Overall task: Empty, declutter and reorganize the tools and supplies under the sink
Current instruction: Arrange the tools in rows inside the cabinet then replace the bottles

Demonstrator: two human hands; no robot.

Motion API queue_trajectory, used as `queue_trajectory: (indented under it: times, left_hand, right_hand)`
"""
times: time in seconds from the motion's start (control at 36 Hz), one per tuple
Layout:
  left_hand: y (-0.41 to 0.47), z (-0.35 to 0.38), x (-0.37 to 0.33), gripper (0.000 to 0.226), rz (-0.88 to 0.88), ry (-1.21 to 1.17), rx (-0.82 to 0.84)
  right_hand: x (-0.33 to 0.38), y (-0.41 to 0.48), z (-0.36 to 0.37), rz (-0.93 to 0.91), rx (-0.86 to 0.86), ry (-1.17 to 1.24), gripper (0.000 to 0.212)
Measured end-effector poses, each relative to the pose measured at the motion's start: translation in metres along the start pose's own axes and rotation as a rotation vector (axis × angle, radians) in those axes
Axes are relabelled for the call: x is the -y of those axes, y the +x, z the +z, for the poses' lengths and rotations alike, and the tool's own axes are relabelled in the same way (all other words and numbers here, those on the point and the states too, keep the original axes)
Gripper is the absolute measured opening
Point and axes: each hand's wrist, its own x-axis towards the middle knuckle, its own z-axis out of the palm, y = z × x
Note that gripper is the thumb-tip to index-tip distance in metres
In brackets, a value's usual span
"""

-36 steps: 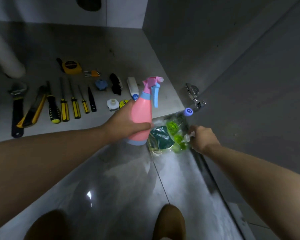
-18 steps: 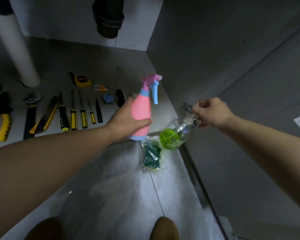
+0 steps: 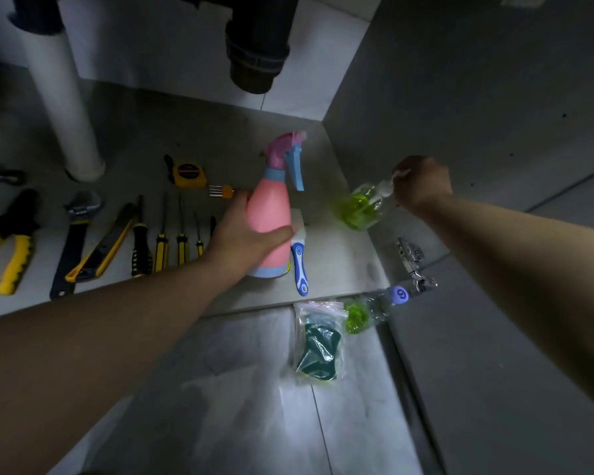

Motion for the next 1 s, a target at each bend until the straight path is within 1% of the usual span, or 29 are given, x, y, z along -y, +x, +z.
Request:
queue_trajectory:
  times: [0.14,0.28,0.42,0.5,0.56,0.61,0.64,0.67,0.72,0.78,0.81,0.86,0.89,0.94,0.97,1.0]
  left_hand:
    - [0.002,0.002,0.007,0.063,0.002,-0.029,0.027]
    - [0.006,0.007,0.015,0.064,0.001,-0.046,0.037]
    - [0.008,0.014,0.017,0.065,-0.011,-0.035,0.064]
    - [0.009,0.019,0.016,0.064,-0.018,-0.045,0.073]
    - [0.009,0.024,0.015,0.064,-0.019,-0.057,0.083]
    - [0.01,0.028,0.013,0.065,-0.01,-0.058,0.087]
    - [0.01,0.031,0.011,0.065,-0.004,-0.045,0.085]
    - [0.01,0.034,0.008,0.065,0.003,-0.036,0.084]
    - [0.006,0.039,0.004,0.064,0.02,-0.033,0.081]
    - [0.001,0.045,0.001,0.064,0.033,-0.025,0.08]
    - [-0.002,0.047,-0.001,0.066,0.04,-0.016,0.084]
    - [-0.005,0.051,-0.004,0.071,0.063,0.017,0.093]
    - [-0.007,0.052,-0.006,0.073,0.08,0.041,0.092]
    - [-0.007,0.054,-0.009,0.074,0.108,0.071,0.079]
    - [-0.007,0.054,-0.01,0.074,0.12,0.082,0.073]
    - [-0.006,0.055,-0.011,0.075,0.131,0.095,0.072]
  right_hand:
    - [0.0,0.019,0.014,0.059,-0.043,-0.026,0.03]
    - [-0.006,0.025,0.03,0.08,-0.027,-0.035,0.031]
    - [-0.013,0.022,0.035,0.011,0.028,-0.072,0.027]
    - [-0.016,0.015,0.031,-0.029,0.08,-0.096,0.031]
    - [-0.014,0.01,0.023,-0.017,0.062,-0.127,0.035]
    - [-0.004,0.003,0.01,-0.044,0.021,-0.084,0.036]
    - [0.003,-0.001,0.003,-0.068,0.044,0.013,0.035]
    - [0.011,-0.006,-0.005,-0.071,0.107,0.149,0.035]
    - [0.03,-0.02,-0.023,-0.019,0.298,0.367,0.042]
    - [0.046,-0.03,-0.037,0.001,0.458,0.422,0.05]
    - [0.052,-0.034,-0.04,-0.015,0.511,0.424,0.052]
    - [0.061,-0.042,-0.042,-0.083,0.558,0.398,0.054]
    - [0.065,-0.046,-0.04,-0.124,0.546,0.368,0.05]
    - [0.07,-0.052,-0.034,-0.209,0.475,0.301,0.032]
    - [0.071,-0.052,-0.031,-0.234,0.428,0.293,0.024]
    - [0.071,-0.051,-0.028,-0.24,0.387,0.302,0.02]
